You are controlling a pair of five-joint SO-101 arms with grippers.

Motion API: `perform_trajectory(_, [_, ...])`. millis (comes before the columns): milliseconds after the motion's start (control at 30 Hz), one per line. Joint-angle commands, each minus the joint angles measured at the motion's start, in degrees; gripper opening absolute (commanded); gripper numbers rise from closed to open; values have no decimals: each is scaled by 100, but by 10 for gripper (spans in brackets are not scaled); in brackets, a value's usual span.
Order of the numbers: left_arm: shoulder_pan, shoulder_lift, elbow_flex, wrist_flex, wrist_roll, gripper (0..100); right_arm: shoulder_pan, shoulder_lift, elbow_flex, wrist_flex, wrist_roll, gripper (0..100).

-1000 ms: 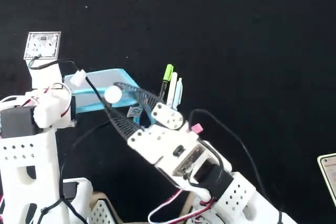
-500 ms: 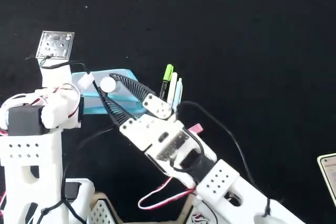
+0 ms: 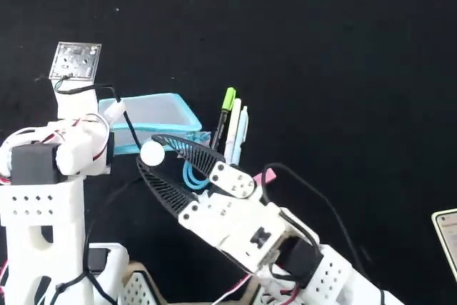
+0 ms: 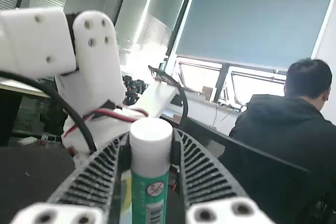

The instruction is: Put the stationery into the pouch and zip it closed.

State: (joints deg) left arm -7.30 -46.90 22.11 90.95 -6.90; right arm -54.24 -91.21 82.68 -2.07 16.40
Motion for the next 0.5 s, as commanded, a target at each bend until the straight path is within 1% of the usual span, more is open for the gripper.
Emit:
perform_trajectory(0, [92, 9, -303, 18, 44, 30, 141, 163, 92, -334, 26, 11])
perform_trajectory(133, [92, 9, -303, 18, 44, 30, 396, 752, 189, -853, 9, 11])
perform_trajectory(267, [92, 9, -312, 18, 44, 30, 501, 1657, 163, -1363, 9, 11])
perform_trajectory(467, [92, 9, -356, 123, 44, 30, 624, 3073, 127, -2567, 9, 11])
